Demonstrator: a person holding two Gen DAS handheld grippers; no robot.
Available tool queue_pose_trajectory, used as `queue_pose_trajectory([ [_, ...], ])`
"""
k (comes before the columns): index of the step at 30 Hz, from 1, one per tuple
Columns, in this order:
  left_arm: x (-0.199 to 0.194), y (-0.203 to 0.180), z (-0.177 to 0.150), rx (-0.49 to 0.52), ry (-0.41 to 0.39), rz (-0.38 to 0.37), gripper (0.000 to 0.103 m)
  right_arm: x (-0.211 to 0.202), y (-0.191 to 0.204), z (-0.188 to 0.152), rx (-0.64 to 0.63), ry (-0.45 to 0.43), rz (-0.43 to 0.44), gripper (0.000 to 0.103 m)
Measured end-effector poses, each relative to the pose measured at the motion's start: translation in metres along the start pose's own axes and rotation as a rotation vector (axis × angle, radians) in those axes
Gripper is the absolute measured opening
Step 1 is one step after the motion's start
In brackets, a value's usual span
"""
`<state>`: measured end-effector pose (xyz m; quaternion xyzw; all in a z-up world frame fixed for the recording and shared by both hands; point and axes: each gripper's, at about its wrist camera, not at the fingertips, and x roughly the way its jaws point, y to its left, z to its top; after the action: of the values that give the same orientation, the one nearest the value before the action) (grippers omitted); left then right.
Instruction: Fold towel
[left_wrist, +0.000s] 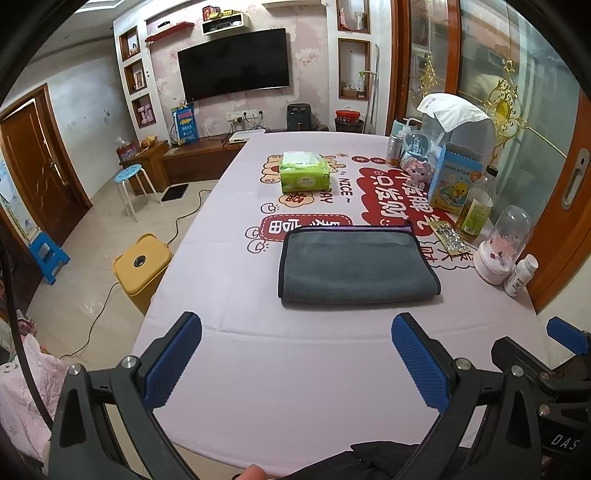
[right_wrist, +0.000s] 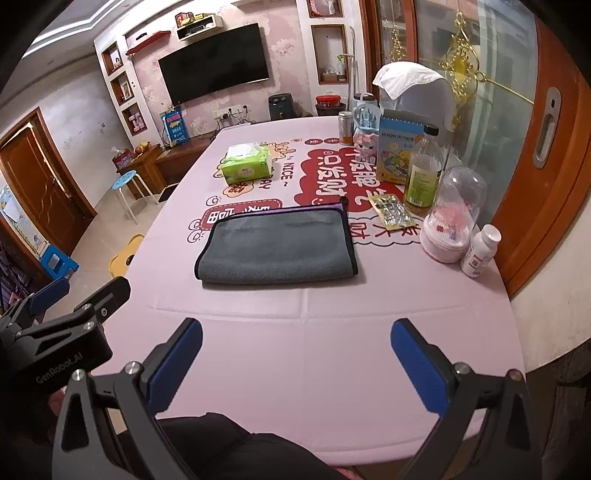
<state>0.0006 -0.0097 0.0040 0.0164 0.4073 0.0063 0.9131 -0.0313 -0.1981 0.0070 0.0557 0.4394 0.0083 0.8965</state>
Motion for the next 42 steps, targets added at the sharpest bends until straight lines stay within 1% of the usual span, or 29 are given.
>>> queue_pose_trajectory([
  [4,0.001,-0.004,0.002,0.001,-0.01,0.004,0.102,0.002,-0.001,0.004,-0.009,-0.007,-0.002,0.102],
  [15,0.006,-0.007,0.006,0.008,0.003,0.008,0.102,0.008,-0.003,0.007,-0.013,0.006,-0.001,0.102],
  [42,0.008,-0.01,0.005,0.019,0.004,0.007,0.102,0.013,-0.003,0.003,-0.013,0.019,-0.006,0.102],
])
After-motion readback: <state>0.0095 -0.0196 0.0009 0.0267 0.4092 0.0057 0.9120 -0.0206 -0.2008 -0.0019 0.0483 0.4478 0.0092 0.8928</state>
